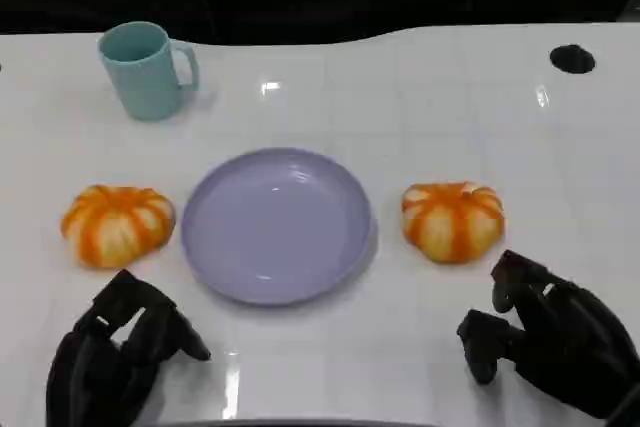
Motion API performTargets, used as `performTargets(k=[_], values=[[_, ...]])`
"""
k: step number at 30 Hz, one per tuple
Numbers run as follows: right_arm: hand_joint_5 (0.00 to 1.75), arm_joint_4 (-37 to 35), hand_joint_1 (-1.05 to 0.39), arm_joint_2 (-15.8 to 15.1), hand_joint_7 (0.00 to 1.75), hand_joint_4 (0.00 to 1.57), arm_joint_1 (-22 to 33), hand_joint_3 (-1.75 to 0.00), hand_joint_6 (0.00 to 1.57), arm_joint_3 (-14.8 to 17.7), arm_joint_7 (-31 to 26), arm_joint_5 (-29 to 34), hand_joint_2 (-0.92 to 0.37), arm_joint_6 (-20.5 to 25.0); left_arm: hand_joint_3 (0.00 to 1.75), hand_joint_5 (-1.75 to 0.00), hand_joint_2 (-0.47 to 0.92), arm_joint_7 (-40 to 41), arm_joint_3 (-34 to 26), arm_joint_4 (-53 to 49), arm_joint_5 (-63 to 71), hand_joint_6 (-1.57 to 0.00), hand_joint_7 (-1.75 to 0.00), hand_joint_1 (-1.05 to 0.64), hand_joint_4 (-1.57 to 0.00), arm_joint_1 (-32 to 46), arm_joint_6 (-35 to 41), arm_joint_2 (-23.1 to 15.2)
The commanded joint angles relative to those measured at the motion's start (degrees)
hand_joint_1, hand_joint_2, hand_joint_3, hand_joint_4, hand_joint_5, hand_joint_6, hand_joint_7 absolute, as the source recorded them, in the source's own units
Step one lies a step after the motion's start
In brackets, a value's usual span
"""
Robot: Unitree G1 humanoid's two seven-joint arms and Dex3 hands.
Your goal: Grasp the bread from the table and place it into the plate.
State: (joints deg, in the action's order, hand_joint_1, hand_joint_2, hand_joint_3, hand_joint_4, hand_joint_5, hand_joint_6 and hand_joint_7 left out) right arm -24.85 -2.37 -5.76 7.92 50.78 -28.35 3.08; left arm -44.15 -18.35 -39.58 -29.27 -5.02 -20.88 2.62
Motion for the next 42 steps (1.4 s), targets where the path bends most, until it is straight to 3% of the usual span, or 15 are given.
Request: performTargets(k=[1,13,17,22,26,28,32,33,34,37,39,42], values=[[1.75,-0.41,-0.46,-0.71,1.75,0.82,-0.4,-0.45,0.6,0.34,0.17,0.04,-0.92,-0.64,0.24,-1.75,0.92,0.73,-0.27,0.58,0.12,-0.49,-1.57,-0.59,-0.65,0.63,0.06,-0.56],[1.75,0.27,-0.47,-0.78,1.75,0.81,-0.33,-0.44,0.6,0.25,-0.67,0.3,-0.92,-0.18,0.24,-1.75,0.92,0.77,-0.25,0.69,0.22,-0.49,-1.57,-0.59,-0.65,0.52,0.35,-0.69],[1.75,0.09,-0.47,-0.6,1.75,0.79,-0.53,-0.43,0.57,0.48,-1.32,1.05,-0.92,-2.37,0.24,-1.75,0.92,0.6,-0.21,0.6,0.27,-0.49,-1.58,-0.59,-0.65,0.49,0.31,-0.79],[1.75,0.41,-0.5,-0.77,1.66,0.64,-0.86,-0.42,0.44,0.57,-2.57,2.17,-0.92,-5.09,0.25,-1.75,0.92,0.36,-0.34,0.2,0.19,-0.49,-1.58,-0.59,-0.65,0.31,-0.12,-0.76],[1.64,0.77,-0.47,-0.57,1.16,0.45,-1.19,-0.38,0.46,0.83,-4.91,4.28,-0.92,-10.13,0.25,-1.75,0.92,0.68,-0.25,0.61,0.18,-0.5,-1.57,-0.59,-0.65,0.47,0.46,-0.71],[1.45,-0.4,-0.43,-0.55,0.89,0.45,-2.01,-0.34,0.48,1.15,-5.19,5.2,-0.92,-14.23,0.26,-1.75,0.92,0.68,-0.17,0.49,0.4,-0.5,-1.57,-0.58,-0.65,0.49,0.2,-0.76],[1.33,-1.21,-0.41,-1.31,0.76,0.45,-2.71,-0.32,0.49,1.0,-6.55,7.32,-0.92,-18.83,0.27,-1.75,0.92,0.58,-0.18,0.06,0.55,-0.49,-1.57,-0.58,-0.65,0.41,-0.26,-0.76],[1.06,-0.65,-0.4,-2.02,0.54,0.44,-2.76,-0.25,0.5,0.83,-7.96,9.15,-0.92,-20.64,0.27,-1.75,0.92,0.47,-0.19,-0.25,0.64,-0.49,-1.56,-0.59,-0.64,0.34,-0.62,-0.76],[0.89,-0.3,-0.4,-2.64,0.39,0.46,-2.89,-0.22,0.54,0.8,-9.46,11.18,-0.92,-23.34,0.27,-1.75,0.92,0.56,-0.13,-0.39,0.8,-0.49,-1.56,-0.59,-0.64,0.31,-0.68,-0.82],[0.5,-0.54,-0.44,-4.45,0.12,0.45,-3.48,-0.15,0.55,0.38,-13.36,16.67,-0.92,-29.81,0.25,-1.75,0.92,0.68,-0.06,-0.42,0.85,-0.49,-1.55,-0.59,-0.63,0.29,-0.66,-0.79],[0.35,-1.62,-0.47,-5.8,0.04,0.4,-4.28,-0.11,0.51,-0.02,-15.41,19.77,-0.92,-33.93,0.24,-1.75,0.92,0.72,-0.03,-0.35,0.82,-0.49,-1.55,-0.6,-0.63,0.33,-0.51,-0.79],[0.27,-2.77,-0.48,-8.17,0.01,0.37,-5.12,-0.07,0.46,-0.93,-19.01,24.83,-0.92,-38.79,0.25,-1.75,0.92,0.82,-0.02,-0.73,0.99,-0.5,-1.54,-0.6,-0.63,0.15,-0.94,-0.77]])
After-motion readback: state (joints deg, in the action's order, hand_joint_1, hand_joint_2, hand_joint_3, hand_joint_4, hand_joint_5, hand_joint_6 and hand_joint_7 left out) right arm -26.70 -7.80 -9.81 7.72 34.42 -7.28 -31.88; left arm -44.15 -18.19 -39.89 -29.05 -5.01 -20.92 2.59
